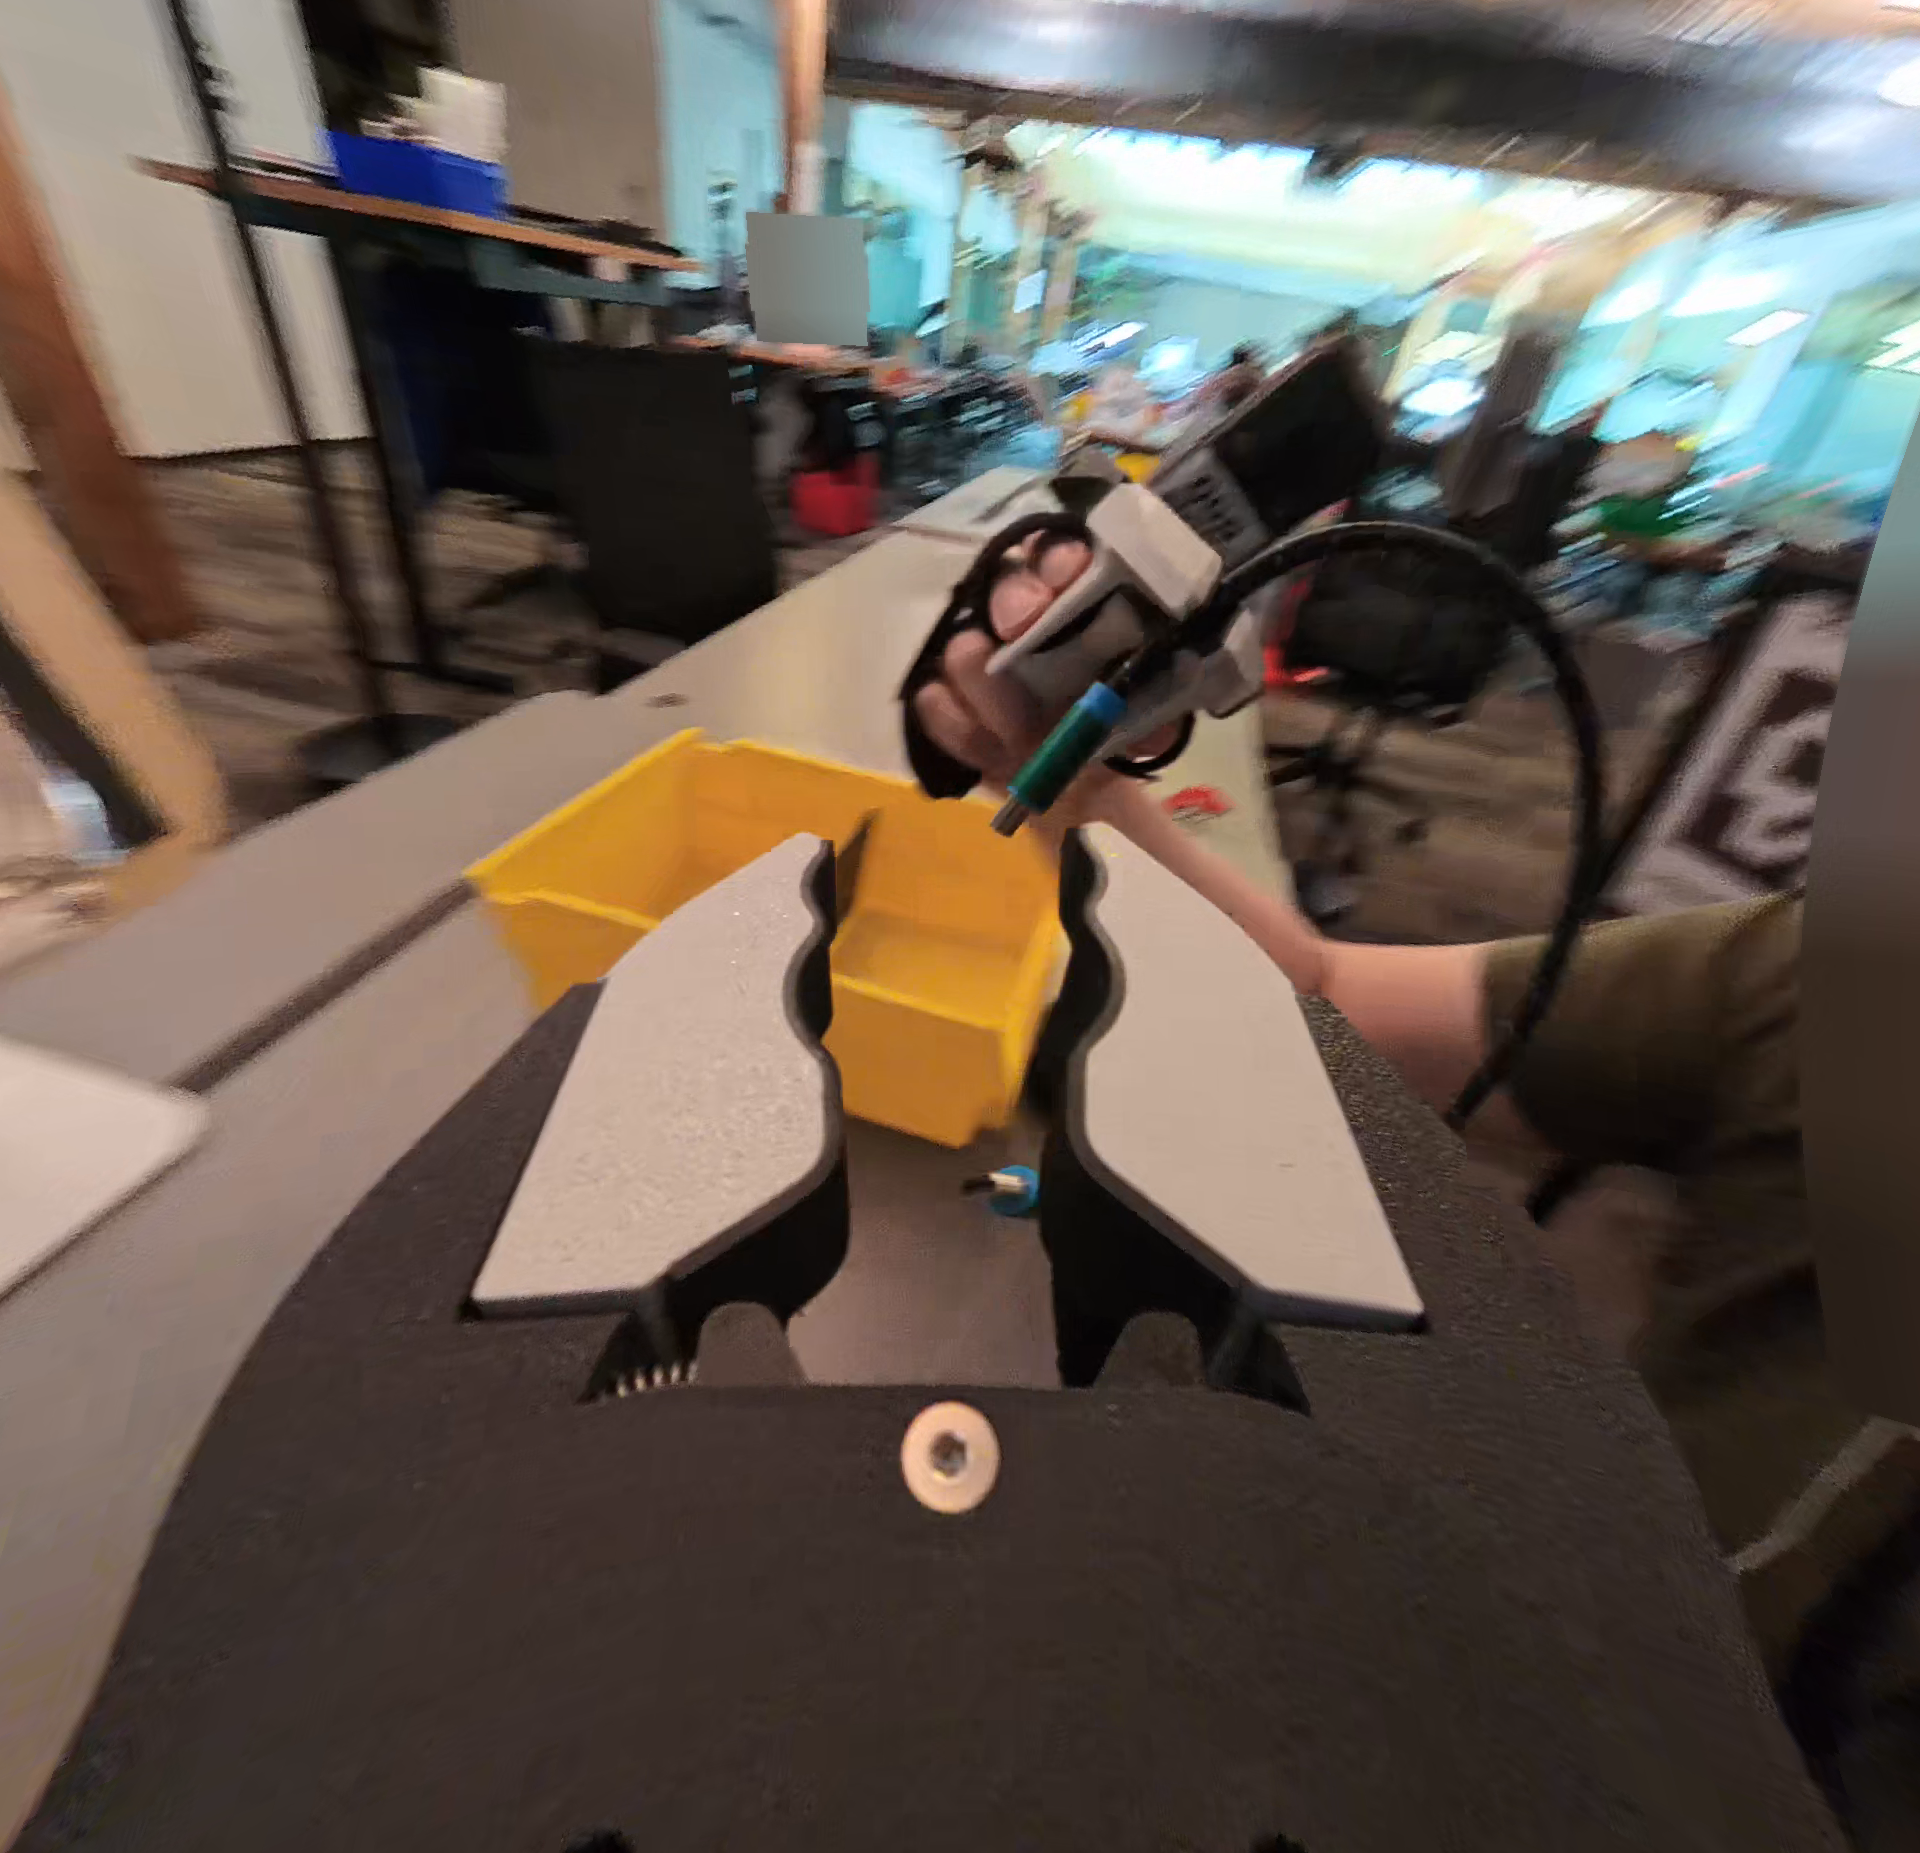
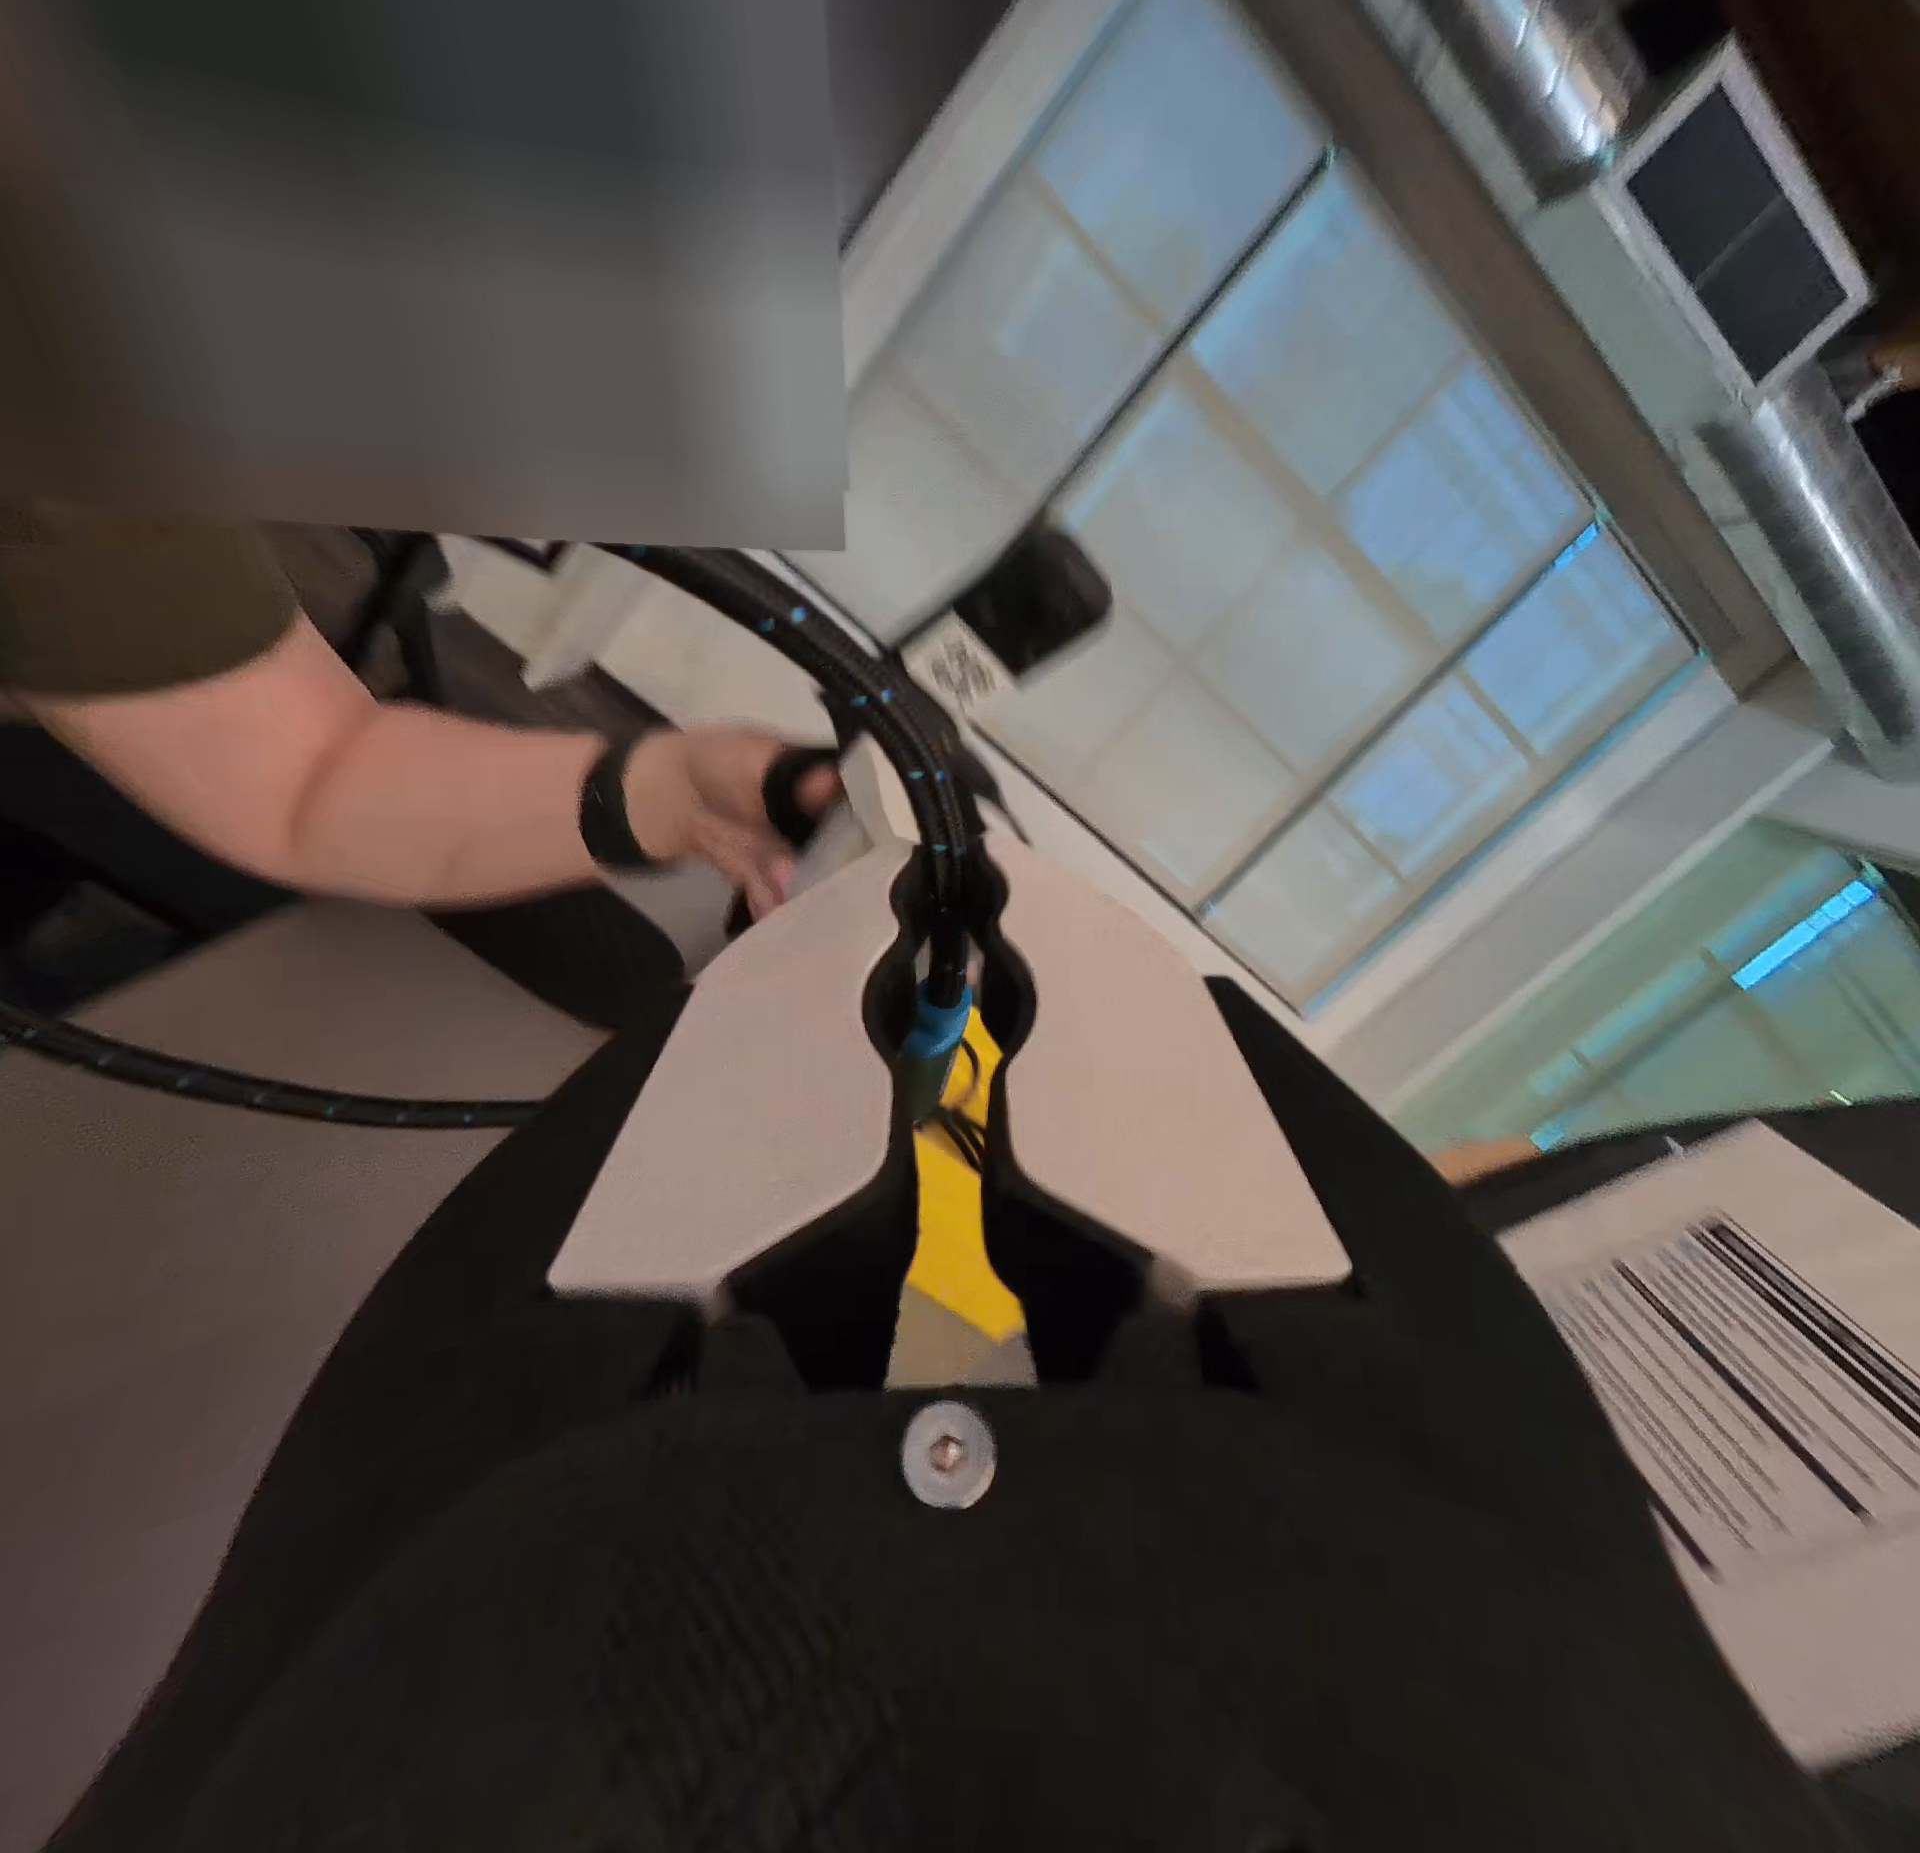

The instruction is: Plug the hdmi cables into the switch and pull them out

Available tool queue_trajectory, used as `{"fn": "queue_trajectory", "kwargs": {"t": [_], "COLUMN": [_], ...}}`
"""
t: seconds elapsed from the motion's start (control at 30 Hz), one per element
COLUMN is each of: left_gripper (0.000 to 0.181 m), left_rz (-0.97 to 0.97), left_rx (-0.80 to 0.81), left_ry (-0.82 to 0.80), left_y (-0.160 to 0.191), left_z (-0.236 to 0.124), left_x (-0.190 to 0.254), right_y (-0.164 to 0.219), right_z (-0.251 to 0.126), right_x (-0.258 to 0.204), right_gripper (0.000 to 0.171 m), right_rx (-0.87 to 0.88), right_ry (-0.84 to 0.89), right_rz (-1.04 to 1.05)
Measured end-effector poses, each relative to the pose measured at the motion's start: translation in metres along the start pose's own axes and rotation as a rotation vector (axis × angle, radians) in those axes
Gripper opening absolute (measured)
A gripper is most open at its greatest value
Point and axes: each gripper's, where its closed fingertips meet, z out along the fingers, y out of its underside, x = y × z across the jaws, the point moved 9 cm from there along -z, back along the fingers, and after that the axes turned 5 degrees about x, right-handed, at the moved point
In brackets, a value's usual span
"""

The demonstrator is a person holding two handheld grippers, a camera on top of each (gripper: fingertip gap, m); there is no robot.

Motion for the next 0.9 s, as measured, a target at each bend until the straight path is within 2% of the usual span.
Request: {"fn": "queue_trajectory", "kwargs": {"t": [0.1,0.23,0.37,0.5,0.63,0.67,0.73,0.9], "left_gripper": [0.046,0.046,0.044,0.012,0.012,0.021,0.054,0.056], "left_rz": [-0.123,-0.058,-0.005,-0.013,0.009,0.017,0.021,0.007], "left_rx": [0.089,0.137,0.096,0.113,0.083,0.077,0.047,0.005], "left_ry": [0.214,0.354,0.375,0.424,0.387,0.360,0.327,0.389], "left_y": [0.012,0.024,0.034,0.037,0.032,0.030,0.025,0.031], "left_z": [0.011,0.033,0.049,0.045,0.036,0.032,0.022,0.004], "left_x": [-0.009,-0.011,-0.005,-0.002,-0.004,-0.005,-0.008,-0.015], "right_y": [-0.009,-0.005,0.002,0.007,0.009,0.009,0.006,-0.007], "right_z": [0.000,0.002,0.008,0.015,0.017,0.017,0.016,0.012], "right_x": [-0.001,0.001,0.001,-0.003,-0.002,-0.001,0.002,0.006], "right_gripper": [0.007,0.007,0.008,0.007,0.007,0.007,0.007,0.007], "right_rx": [0.128,0.175,0.144,0.130,0.117,0.123,0.136,0.192], "right_ry": [-0.033,-0.035,-0.019,-0.032,-0.018,-0.006,0.024,0.074], "right_rz": [0.071,0.130,0.153,0.162,0.171,0.180,0.201,0.225]}}
